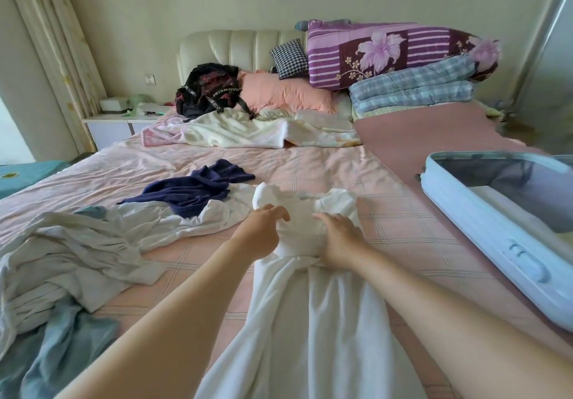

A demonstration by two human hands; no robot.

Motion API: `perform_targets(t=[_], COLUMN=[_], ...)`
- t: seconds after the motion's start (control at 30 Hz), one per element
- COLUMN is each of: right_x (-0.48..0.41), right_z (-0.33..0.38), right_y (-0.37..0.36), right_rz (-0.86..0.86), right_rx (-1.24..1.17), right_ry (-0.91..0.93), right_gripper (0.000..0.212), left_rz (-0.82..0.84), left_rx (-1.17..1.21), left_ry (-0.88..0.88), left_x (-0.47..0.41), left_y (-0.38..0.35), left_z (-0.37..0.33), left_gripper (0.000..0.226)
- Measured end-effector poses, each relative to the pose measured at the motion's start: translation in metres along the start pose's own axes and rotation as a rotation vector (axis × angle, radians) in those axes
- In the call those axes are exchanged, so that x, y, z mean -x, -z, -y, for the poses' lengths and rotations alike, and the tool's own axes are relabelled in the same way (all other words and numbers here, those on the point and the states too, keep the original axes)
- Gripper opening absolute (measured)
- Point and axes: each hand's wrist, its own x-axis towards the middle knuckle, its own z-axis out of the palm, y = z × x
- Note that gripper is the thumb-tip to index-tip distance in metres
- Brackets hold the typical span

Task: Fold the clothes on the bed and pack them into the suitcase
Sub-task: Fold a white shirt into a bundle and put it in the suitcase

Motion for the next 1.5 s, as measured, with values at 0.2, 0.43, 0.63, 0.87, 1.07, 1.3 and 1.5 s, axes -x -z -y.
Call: perform_targets(t=[0.2,0.43,0.63,0.87,1.07,1.3,1.5], right_x=[-0.022,-0.039,-0.037,-0.063,-0.09,-0.126,-0.139], right_z=[0.025,-0.026,-0.044,-0.063,-0.068,-0.073,-0.065], right_y=[-0.01,0.02,0.021,0.015,-0.011,-0.007,0.001], right_rz=[0.021,-0.329,-0.092,-0.244,-0.365,-0.277,-0.518], right_rx=[-0.095,-0.314,-0.177,-0.159,0.222,0.501,0.453], right_ry=[0.179,-0.445,-0.421,-0.535,-0.151,-0.058,-0.073], right_gripper=[0.035,0.033,0.034,0.048,0.054,0.033,0.021], left_rz=[0.166,-0.557,-0.047,0.083,0.101,-0.011,-0.241], left_rx=[-0.271,0.031,-0.069,-0.236,-0.492,-0.87,-0.791], left_ry=[-0.134,-0.037,-0.095,-0.003,0.031,-0.059,0.109], left_x=[-0.022,-0.043,-0.058,-0.091,-0.132,-0.157,-0.16], left_y=[0.005,0.01,-0.027,-0.035,-0.041,-0.025,-0.014], left_z=[0.026,0.028,0.011,0.025,0.039,0.06,0.057], left_gripper=[0.07,0.062,0.048,0.077,0.063,0.028,0.036])
